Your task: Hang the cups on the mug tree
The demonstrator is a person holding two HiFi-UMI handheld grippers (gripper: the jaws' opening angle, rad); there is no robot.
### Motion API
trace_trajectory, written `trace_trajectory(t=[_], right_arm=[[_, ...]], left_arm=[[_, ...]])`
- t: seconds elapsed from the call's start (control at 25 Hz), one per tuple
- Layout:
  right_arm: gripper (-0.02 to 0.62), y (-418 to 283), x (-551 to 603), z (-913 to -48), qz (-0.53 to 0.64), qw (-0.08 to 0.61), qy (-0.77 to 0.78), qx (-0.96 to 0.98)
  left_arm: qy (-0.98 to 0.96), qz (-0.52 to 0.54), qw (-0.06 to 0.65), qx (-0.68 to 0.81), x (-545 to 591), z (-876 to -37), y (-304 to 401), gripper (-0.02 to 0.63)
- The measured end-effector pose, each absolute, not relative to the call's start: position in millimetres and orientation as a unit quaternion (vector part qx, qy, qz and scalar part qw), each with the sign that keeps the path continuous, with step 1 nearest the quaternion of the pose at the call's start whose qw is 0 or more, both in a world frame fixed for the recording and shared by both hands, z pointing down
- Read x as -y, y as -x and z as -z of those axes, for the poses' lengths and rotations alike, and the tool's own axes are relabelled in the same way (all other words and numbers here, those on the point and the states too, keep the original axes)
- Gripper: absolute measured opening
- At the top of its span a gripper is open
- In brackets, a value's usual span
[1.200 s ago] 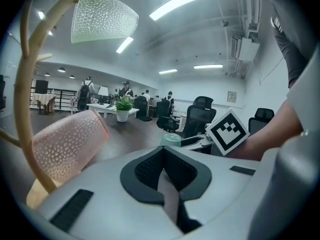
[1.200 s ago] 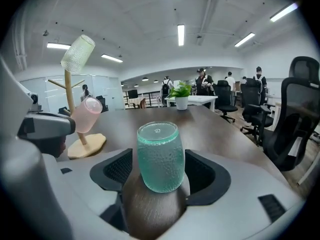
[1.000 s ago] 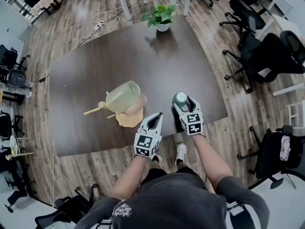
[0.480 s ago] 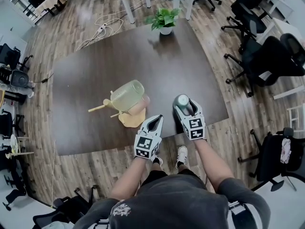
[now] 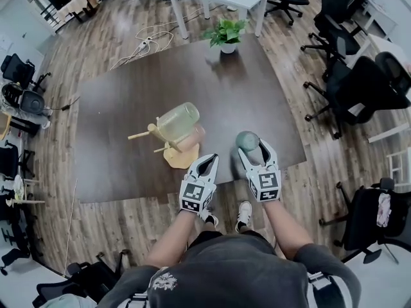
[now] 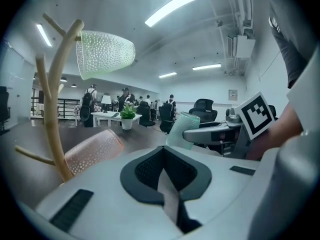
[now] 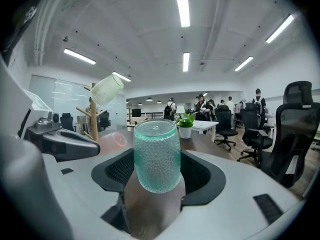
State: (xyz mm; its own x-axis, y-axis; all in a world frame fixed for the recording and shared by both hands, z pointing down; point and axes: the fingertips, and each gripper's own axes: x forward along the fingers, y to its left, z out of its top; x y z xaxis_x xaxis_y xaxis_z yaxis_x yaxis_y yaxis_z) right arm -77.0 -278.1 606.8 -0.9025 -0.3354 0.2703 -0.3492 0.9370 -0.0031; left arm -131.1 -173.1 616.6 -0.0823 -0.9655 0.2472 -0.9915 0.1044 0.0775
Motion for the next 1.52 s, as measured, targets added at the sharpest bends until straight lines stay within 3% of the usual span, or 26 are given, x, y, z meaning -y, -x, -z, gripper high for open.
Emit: trace_trajectory(t=[0.84, 1.52], right_arm=[[0.307, 93, 174, -480, 0.031, 0.005, -0.068, 0.997], [0.308, 161, 69, -468, 0.026, -0.025, 0.064, 0.997]], left_arm=[[-0.6, -0.032, 0.073, 0.796, 107, -559, 147, 0.006], [-0.493, -0.013, 0.081, 0.866, -2, -565, 199, 0.006]])
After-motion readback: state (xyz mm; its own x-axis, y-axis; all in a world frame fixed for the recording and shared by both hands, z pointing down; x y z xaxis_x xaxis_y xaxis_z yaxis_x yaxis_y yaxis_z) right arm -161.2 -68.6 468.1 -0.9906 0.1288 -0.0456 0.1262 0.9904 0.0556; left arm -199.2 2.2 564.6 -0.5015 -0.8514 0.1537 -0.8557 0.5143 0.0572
